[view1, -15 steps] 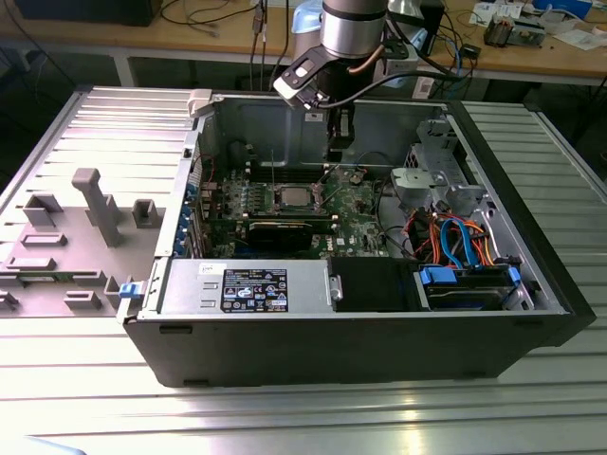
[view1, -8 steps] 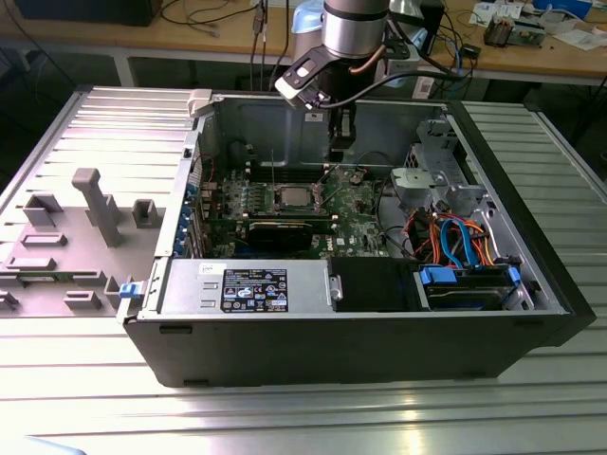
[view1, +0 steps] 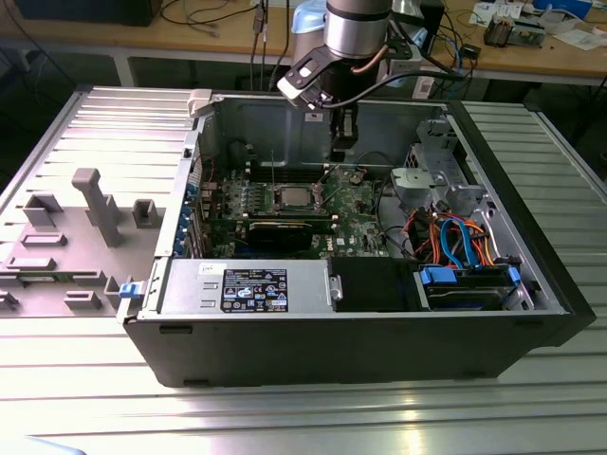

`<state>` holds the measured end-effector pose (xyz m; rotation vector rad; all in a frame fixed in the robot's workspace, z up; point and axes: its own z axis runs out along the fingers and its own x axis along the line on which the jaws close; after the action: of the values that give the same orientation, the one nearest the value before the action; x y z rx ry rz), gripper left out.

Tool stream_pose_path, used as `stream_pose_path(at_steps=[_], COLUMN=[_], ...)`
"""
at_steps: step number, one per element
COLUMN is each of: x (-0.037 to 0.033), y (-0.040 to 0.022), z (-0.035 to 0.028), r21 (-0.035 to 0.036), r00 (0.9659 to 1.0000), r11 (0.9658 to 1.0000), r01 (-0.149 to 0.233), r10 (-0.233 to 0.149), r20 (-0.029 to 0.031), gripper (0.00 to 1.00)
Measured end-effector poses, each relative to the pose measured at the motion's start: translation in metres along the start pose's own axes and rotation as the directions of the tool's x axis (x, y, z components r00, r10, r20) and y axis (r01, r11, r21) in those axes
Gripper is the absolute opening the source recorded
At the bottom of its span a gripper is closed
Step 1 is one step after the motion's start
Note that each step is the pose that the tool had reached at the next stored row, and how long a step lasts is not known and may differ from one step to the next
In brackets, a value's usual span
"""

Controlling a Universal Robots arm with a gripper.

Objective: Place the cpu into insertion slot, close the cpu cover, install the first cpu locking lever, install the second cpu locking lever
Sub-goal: 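Close the cpu cover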

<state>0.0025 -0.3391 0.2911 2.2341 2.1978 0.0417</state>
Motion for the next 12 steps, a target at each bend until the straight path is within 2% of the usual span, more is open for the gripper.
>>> stream_pose_path(at_steps=[10, 12], x=[0.0000, 0.0000], y=[0.0006, 0.0036], z=[0.0000, 0.0001], r21=[0.0000, 0.0007], r00=[1.0000, 1.0000], r11=[1.0000, 1.0000], r01=[0.000, 0.000], r10=[0.000, 0.000], r20=[0.0000, 0.0004], gripper=[0.11, 0.11])
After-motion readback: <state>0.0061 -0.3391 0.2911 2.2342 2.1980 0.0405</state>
